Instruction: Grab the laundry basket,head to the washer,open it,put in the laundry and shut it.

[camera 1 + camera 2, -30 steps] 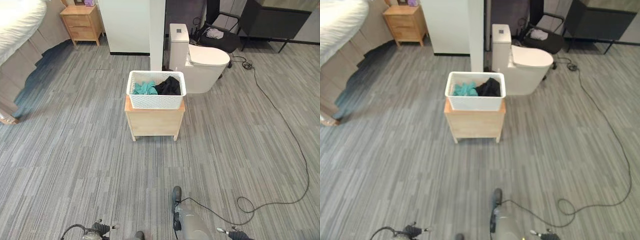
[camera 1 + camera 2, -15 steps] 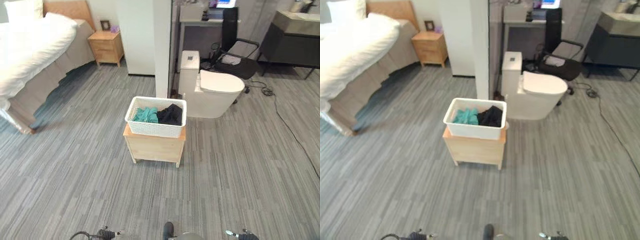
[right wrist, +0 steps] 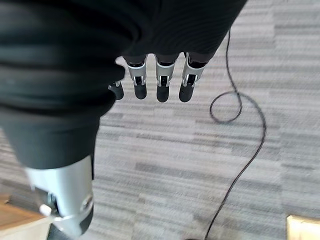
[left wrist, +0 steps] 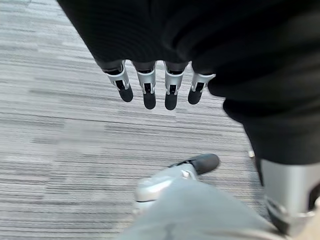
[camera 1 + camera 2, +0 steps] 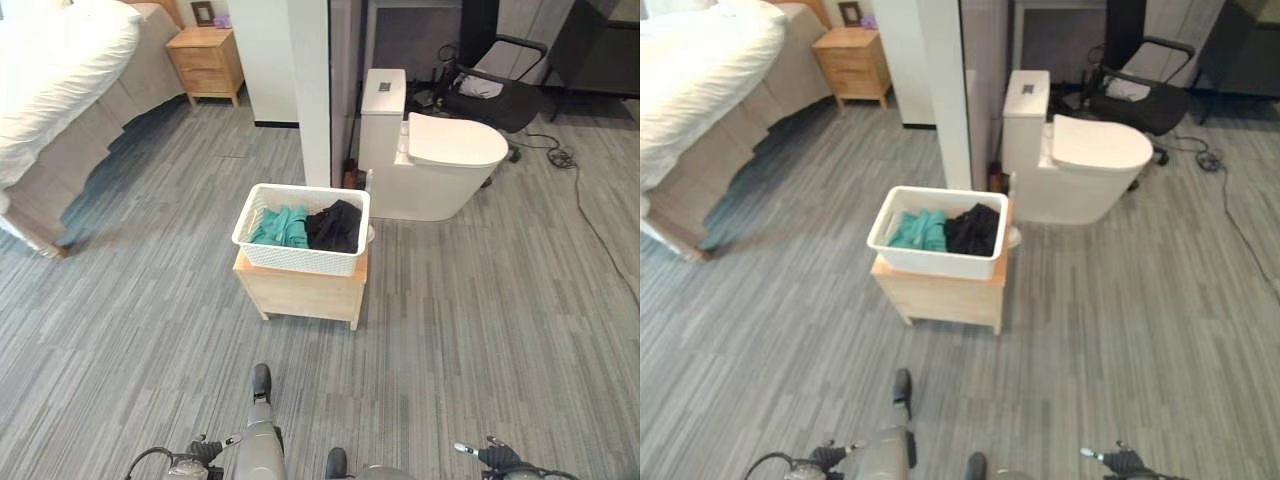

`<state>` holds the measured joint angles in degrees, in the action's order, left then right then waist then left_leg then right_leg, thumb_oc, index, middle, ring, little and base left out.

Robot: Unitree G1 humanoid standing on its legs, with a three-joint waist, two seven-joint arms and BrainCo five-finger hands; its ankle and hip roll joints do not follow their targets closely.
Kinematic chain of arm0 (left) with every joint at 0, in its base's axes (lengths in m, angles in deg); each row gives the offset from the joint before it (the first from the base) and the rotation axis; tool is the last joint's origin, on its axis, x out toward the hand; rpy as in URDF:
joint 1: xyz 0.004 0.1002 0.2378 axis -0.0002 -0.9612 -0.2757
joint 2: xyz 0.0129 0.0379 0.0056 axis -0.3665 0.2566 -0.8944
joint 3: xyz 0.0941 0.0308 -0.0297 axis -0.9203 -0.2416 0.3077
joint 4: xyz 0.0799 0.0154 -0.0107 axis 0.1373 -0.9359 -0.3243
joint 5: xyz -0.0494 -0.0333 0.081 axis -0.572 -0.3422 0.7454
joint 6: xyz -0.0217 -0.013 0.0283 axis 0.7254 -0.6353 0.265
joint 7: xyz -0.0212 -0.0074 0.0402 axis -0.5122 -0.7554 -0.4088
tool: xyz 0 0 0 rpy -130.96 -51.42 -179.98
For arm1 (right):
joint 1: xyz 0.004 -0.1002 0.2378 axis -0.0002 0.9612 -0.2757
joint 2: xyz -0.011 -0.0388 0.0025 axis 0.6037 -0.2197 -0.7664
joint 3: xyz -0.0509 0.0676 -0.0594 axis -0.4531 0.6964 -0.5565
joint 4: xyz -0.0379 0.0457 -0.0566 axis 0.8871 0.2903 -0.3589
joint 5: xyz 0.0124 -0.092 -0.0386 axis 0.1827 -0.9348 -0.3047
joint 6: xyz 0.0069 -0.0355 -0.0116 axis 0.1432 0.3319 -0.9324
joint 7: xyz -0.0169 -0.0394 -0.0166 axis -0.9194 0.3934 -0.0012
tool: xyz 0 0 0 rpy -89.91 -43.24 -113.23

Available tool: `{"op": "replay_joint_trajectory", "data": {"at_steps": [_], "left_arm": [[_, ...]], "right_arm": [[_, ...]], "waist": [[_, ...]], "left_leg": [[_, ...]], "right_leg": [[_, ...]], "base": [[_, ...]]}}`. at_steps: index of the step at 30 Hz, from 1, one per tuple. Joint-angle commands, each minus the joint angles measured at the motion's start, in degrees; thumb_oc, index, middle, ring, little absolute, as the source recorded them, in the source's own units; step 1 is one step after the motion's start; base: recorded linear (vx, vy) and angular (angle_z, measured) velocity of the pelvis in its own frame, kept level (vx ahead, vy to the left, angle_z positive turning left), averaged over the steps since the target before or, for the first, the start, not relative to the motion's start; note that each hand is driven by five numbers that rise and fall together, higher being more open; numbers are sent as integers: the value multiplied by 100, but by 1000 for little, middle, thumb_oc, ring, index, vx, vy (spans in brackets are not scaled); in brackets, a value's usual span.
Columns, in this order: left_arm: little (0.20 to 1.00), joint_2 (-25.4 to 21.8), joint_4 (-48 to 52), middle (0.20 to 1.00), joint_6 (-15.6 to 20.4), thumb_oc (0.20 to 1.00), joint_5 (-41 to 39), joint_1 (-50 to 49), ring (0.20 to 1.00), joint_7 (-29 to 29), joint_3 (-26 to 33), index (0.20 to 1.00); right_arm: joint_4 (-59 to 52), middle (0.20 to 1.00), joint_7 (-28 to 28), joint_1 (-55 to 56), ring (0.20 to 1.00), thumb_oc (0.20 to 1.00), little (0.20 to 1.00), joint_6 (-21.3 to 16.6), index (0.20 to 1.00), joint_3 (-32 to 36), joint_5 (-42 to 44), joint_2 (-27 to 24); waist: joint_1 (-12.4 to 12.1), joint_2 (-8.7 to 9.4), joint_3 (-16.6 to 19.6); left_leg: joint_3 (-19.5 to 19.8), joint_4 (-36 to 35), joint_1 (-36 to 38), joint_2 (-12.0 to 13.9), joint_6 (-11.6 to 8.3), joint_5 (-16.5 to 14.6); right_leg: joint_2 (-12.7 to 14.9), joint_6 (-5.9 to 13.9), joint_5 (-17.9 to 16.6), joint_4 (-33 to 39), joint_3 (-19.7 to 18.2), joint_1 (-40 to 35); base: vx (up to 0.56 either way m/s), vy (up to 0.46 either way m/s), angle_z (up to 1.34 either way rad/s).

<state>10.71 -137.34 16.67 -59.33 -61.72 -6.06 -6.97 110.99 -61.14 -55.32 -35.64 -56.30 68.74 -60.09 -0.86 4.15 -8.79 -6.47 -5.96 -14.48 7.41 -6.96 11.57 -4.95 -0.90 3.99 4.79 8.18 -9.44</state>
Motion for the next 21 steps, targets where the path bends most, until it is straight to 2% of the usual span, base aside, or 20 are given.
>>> {"op": "replay_joint_trajectory", "data": {"at_steps": [1, 2, 3, 4, 5, 7, 8, 9, 11, 13, 14, 15, 17, 18, 20, 21], "left_arm": [[1000, -201, 53, 1000, 93, 1000, -50, 207, 1000, 32, -189, 1000], [1000, -240, 93, 1000, 90, 1000, -45, 227, 1000, 37, -193, 1000], [1000, -345, 159, 1000, 103, 1000, 3, 311, 1000, 77, -234, 1000], [1000, -392, 217, 1000, 106, 1000, 9, 347, 1000, 91, -261, 1000], [1000, -468, 311, 1000, 117, 1000, 4, 385, 1000, 102, -275, 1000], [1000, -517, 389, 1000, 112, 1000, 39, 412, 1000, 115, -299, 1000], [1000, -526, 387, 1000, 104, 1000, 68, 432, 1000, 121, -322, 1000], [1000, -534, 392, 1000, 93, 1000, 96, 468, 1000, 106, -382, 1000], [1000, -512, 359, 1000, 85, 1000, 145, 456, 1000, 89, -392, 1000], [1000, -481, 316, 1000, 73, 1000, 210, 418, 1000, 83, -380, 1000], [1000, -480, 316, 1000, 74, 1000, 210, 417, 1000, 83, -379, 1000], [1000, -462, 289, 1000, 65, 1000, 243, 416, 1000, 79, -393, 1000], [1000, -441, 249, 1000, 45, 1000, 331, 410, 1000, 66, -399, 1000], [1000, -418, 271, 1000, 44, 1000, 382, 406, 1000, 45, -423, 1000], [1000, -349, 261, 1000, 69, 1000, 416, 382, 1000, 58, -452, 1000], [1000, -318, 257, 1000, 73, 1000, 392, 366, 1000, 64, -435, 1000]], "right_arm": [[-273, 1000, -70, 305, 1000, 1000, 1000, 5, 1000, 105, -16, -182], [-275, 1000, -73, 281, 1000, 1000, 1000, 18, 1000, 97, -22, -149], [-310, 1000, -85, 155, 1000, 1000, 1000, 1, 1000, -1, -71, -66], [-336, 1000, -87, 101, 1000, 1000, 1000, 12, 1000, -30, -78, -51], [-471, 1000, -114, 13, 1000, 1000, 1000, -10, 1000, -153, -112, 2], [-624, 1000, -147, -43, 1000, 1000, 1000, -12, 1000, -272, -151, 58], [-630, 1000, -144, -47, 1000, 1000, 1000, -17, 1000, -309, -151, 82], [-682, 1000, -138, -57, 1000, 1000, 1000, -37, 1000, -355, -129, 104], [-688, 1000, -145, -49, 1000, 1000, 1000, -49, 1000, -389, -91, 146], [-707, 1000, -133, -61, 1000, 1000, 1000, -94, 1000, -468, -117, 184], [-706, 1000, -133, -61, 1000, 1000, 1000, -95, 1000, -469, -117, 183], [-711, 1000, -123, -55, 1000, 1000, 1000, -109, 1000, -487, -131, 185], [-782, 1000, -112, -29, 1000, 1000, 1000, -117, 1000, -524, -182, 177], [-827, 1000, -120, 14, 1000, 1000, 1000, -107, 1000, -525, -190, 149], [-767, 1000, -120, 88, 1000, 1000, 1000, -115, 1000, -538, -215, 124], [-755, 1000, -114, 100, 1000, 1000, 1000, -110, 1000, -522, -237, 121]], "waist": [[-128, -223, 26], [-131, -195, 17], [-182, -99, 30], [-196, -103, -9], [-221, -149, -80], [-231, -193, -140], [-198, -188, -169], [-109, -222, -173], [-39, -274, -156], [-31, -298, -200], [-24, -300, -209], [-6, -261, -222], [14, -188, -268], [69, -200, -286], [97, -157, -267], [69, -146, -237]], "left_leg": [[83, 746, -133, -54, 193, 107], [40, 845, -125, -131, 271, 15], [-150, 839, -9, -333, 435, -203], [-204, 755, 111, -394, 500, -254], [-322, 575, 312, -461, 612, -329], [-365, 424, 493, -531, 704, -414], [-351, 362, 599, -596, 724, -437], [-214, 317, 660, -678, 778, -465], [-170, 187, 803, -722, 792, -490], [-307, 96, 1039, -664, 743, -595], [-300, 96, 1050, -664, 740, -600], [-299, 96, 1138, -705, 733, -634], [-309, 96, 1351, -747, 700, -736], [-232, 96, 1427, -759, 701, -749], [-153, 136, 1488, -817, 705, -757], [-182, 141, 1481, -823, 689, -756]], "right_leg": [[1432, 836, -57, -351, -262, -413], [1523, 852, -189, -643, -286, -266], [1792, 1009, -730, -1106, -338, 56], [1859, 1035, -998, -1379, -342, 237], [1966, 1053, -1448, -1880, -151, 582], [2036, 1090, -1628, -2226, 145, 692], [1972, 1096, -1617, -2303, 117, 678], [1512, 1008, -1433, -2499, -287, 865], [1065, 901, -930, -2356, -413, 1054], [780, 732, -411, -1788, 204, 1359], [779, 731, -407, -1785, 212, 1343], [661, 703, -479, -1567, 325, 1528], [745, 732, -692, -1190, 842, 1595], [739, 730, -623, -1215, 727, 1483], [549, 605, -574, -908, 262, 1230], [566, 613, -611, -771, 375, 1148]], "base": [[319, 337, -9], [478, 584, -11], [280, 420, -25], [340, 547, -69], [235, 388, -64], [204, 307, -33], [204, 203, 15], [230, 181, 44], [213, 154, 57], [179, 94, 50], [138, 21, 12], [125, -17, -14], [182, -27, -9], [171, -37, -11], [137, -71, 6], [108, -91, 39]]}}
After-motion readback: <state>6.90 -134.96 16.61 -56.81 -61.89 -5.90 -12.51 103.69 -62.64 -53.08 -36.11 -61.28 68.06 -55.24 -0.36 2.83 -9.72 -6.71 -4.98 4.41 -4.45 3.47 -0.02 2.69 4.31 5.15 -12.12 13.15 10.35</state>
